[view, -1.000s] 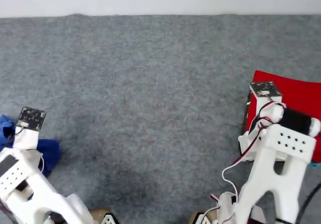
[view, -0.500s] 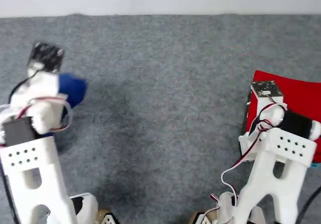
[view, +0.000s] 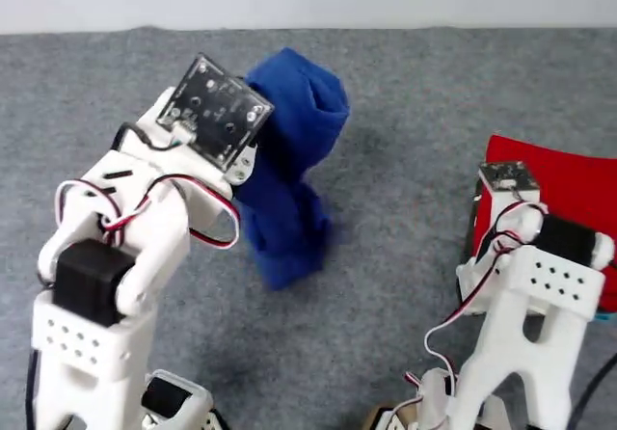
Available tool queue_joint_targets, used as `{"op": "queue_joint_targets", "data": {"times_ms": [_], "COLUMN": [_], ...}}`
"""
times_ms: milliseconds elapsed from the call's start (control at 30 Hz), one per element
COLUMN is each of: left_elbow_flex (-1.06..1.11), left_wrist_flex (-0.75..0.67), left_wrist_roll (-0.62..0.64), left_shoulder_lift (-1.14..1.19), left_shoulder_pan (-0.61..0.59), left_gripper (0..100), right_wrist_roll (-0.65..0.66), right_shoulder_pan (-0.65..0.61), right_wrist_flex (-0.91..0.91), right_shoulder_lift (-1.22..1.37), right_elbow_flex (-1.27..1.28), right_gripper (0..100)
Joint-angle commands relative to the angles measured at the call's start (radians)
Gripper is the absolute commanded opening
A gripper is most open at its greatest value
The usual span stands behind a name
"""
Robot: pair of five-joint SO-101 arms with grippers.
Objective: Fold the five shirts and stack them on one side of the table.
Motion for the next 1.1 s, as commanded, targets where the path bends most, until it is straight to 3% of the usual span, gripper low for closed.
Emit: {"op": "queue_joint_targets", "data": {"times_ms": [0, 300, 467, 567, 667, 767, 933, 1067], "left_elbow_flex": [-0.058, 0.305, 0.547, 0.624, 0.65, 0.656, 0.65, 0.65], "left_wrist_flex": [-0.006, 0.112, -0.015, -0.058, -0.055, -0.055, -0.003, 0.048], "left_wrist_roll": [0.044, 0.0, -0.112, -0.15, -0.158, -0.158, -0.158, -0.141], "left_shoulder_lift": [-0.031, -0.031, -0.031, -0.031, -0.031, -0.031, -0.032, -0.032], "left_shoulder_pan": [-0.017, -0.407, -0.671, -0.79, -0.858, -0.905, -0.941, -0.951], "left_gripper": [1, 2, 2, 7, 16, 16, 16, 16], "right_wrist_roll": [-0.006, -0.008, -0.025, -0.112, -0.12, -0.086, -0.054, -0.068], "right_shoulder_pan": [-0.012, -0.051, -0.226, -0.377, -0.527, -0.631, -0.707, -0.748], "right_wrist_flex": [0.039, 0.024, 0.024, 0.012, -0.01, -0.067, -0.191, -0.156], "right_shoulder_lift": [-0.027, -0.027, -0.024, -0.018, -0.016, -0.015, 0.082, 0.28], "right_elbow_flex": [0.011, 0.009, 0.006, 0.006, 0.006, 0.006, -0.034, -0.213], "right_gripper": [0.9, 0.9, 0.9, 0.9, 0.9, 0.9, 0.9, 5.8]}}
